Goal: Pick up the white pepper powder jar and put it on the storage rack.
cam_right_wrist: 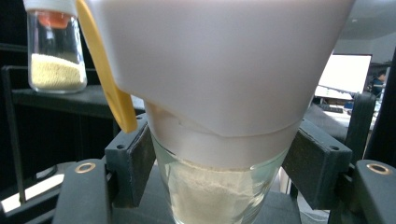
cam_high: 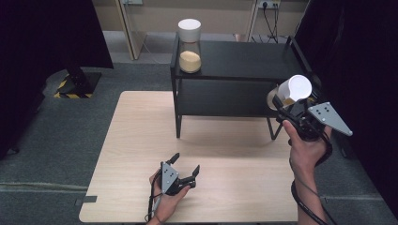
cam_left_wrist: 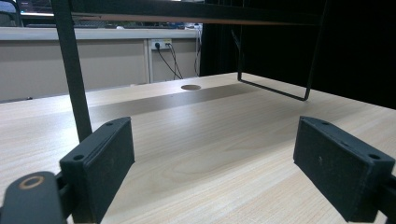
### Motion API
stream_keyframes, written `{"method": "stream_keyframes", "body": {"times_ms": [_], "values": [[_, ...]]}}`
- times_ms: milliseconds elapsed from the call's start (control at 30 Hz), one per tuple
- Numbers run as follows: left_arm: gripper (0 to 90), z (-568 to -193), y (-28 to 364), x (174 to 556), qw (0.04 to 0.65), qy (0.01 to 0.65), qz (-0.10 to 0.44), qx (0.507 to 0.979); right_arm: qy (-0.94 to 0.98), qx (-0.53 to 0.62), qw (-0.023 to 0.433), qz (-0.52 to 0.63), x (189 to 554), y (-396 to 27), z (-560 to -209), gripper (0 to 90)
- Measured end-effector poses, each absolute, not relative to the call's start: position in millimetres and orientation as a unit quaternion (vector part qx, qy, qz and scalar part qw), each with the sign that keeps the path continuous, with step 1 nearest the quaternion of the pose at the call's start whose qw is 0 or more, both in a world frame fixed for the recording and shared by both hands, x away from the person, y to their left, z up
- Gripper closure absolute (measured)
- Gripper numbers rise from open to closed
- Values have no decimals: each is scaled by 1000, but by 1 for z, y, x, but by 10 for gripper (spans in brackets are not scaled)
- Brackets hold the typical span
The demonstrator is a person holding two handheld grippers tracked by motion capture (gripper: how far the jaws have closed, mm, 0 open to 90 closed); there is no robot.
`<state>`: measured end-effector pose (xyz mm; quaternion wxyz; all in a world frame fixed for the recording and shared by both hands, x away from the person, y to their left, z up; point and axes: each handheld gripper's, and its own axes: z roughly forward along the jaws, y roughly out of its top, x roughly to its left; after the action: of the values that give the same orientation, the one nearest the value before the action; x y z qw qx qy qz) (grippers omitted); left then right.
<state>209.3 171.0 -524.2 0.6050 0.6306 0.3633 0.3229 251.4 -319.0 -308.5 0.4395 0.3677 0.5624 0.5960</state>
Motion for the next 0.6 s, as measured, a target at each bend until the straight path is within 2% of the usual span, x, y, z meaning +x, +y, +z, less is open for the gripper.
{"method": "stream_keyframes", "body": {"times_ms": [600], "values": [[120, -524, 171, 210, 605, 365, 321, 631, 551, 364, 453, 599, 266, -316, -271, 306]]}}
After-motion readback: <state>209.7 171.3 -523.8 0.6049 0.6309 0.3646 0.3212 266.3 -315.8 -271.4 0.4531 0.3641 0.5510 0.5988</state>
